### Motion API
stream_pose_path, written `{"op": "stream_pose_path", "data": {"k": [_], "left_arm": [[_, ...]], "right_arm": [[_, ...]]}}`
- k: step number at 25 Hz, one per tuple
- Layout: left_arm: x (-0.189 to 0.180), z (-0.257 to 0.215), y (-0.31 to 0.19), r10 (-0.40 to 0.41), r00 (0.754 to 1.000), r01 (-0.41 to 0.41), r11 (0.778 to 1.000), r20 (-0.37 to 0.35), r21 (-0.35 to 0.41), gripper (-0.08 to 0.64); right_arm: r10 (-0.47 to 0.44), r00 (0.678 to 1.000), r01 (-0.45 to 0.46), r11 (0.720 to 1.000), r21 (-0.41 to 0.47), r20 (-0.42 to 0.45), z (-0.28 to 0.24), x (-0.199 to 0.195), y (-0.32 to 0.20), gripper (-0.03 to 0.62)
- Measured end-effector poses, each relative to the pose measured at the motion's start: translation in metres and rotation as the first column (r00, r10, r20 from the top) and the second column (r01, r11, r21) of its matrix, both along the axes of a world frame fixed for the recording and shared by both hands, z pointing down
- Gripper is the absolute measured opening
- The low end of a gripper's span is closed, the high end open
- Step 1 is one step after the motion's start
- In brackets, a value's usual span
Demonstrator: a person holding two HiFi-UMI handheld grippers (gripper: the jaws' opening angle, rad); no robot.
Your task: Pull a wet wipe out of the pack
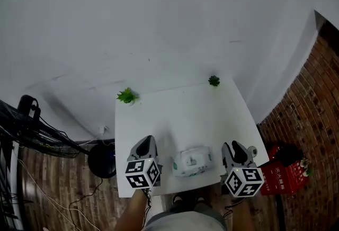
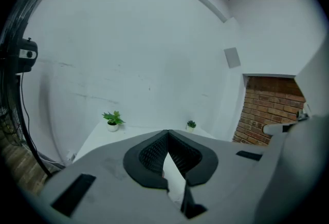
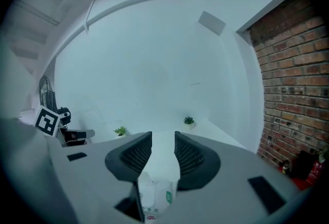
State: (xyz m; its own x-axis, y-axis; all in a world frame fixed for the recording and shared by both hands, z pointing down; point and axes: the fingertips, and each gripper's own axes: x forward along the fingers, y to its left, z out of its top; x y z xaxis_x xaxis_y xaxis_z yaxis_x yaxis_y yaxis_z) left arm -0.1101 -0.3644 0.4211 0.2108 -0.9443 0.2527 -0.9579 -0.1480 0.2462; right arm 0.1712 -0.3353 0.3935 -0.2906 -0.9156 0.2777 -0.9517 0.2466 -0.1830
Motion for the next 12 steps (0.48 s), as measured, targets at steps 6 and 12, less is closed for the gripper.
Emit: {"op": "stream_pose_path", "data": {"k": [6, 12], "left_arm": [[-0.006, -0.018, 0.012, -0.095, 0.995, 0.095, 0.995, -0.006, 0.028, 0.002], [-0.001, -0.013, 0.023, -0.148, 0.989, 0.148, 0.989, -0.002, 0.012, 0.002]], "right_arm": [[-0.106, 0.994, 0.106, 0.994, -0.011, -0.006, -0.001, -0.005, -0.014, 0.136], [-0.187, 0.982, 0.187, 0.982, -0.017, -0.002, 0.0, -0.009, -0.023, 0.135]]}}
